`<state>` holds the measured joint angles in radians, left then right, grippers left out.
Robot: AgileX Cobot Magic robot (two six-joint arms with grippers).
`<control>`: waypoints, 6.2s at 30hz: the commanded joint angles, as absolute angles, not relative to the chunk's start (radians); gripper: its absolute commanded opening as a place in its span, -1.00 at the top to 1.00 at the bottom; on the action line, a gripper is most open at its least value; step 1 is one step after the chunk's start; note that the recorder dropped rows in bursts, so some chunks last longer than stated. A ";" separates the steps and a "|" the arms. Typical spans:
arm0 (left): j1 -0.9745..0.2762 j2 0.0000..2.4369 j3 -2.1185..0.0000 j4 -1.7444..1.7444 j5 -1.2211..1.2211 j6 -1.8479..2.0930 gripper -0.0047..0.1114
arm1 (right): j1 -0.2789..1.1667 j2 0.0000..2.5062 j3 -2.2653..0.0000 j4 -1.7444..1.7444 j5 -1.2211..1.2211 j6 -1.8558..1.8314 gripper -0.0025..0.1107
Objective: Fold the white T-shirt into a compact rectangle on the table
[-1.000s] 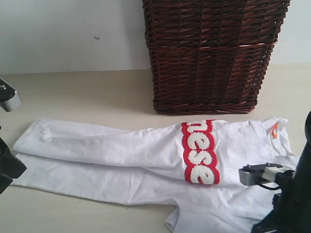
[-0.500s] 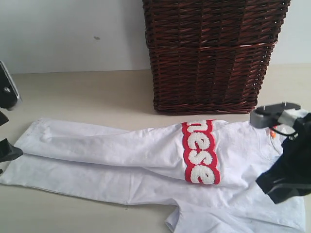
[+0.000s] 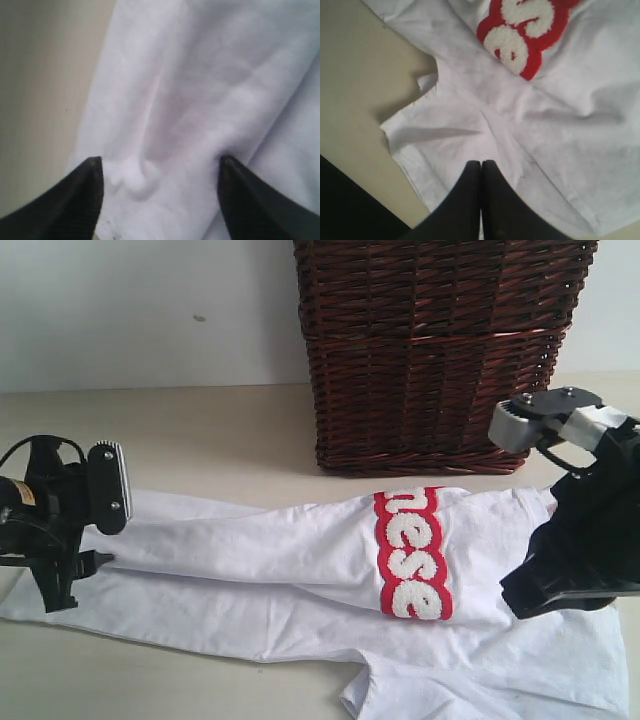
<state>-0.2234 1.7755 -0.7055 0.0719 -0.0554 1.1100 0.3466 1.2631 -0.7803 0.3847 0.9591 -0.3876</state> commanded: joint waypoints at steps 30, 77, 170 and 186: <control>-0.219 1.743 -0.933 0.223 0.357 0.882 -0.48 | 0.378 1.257 -0.787 0.365 0.968 -0.371 0.96; -0.217 1.600 -0.963 0.166 0.346 0.878 0.92 | 0.593 1.339 -0.784 0.533 0.996 -0.623 0.96; -0.316 1.739 -0.635 0.281 0.033 1.254 -0.29 | 0.643 1.222 -0.696 0.107 0.843 -0.181 0.96; -0.312 1.787 -0.635 0.284 0.089 1.254 0.79 | 0.645 1.222 -0.696 0.107 0.844 -0.181 0.96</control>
<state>-0.3135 1.7856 -0.6390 0.2792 0.0314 1.2549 0.6484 1.2325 -0.6955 0.1052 0.8432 -0.1737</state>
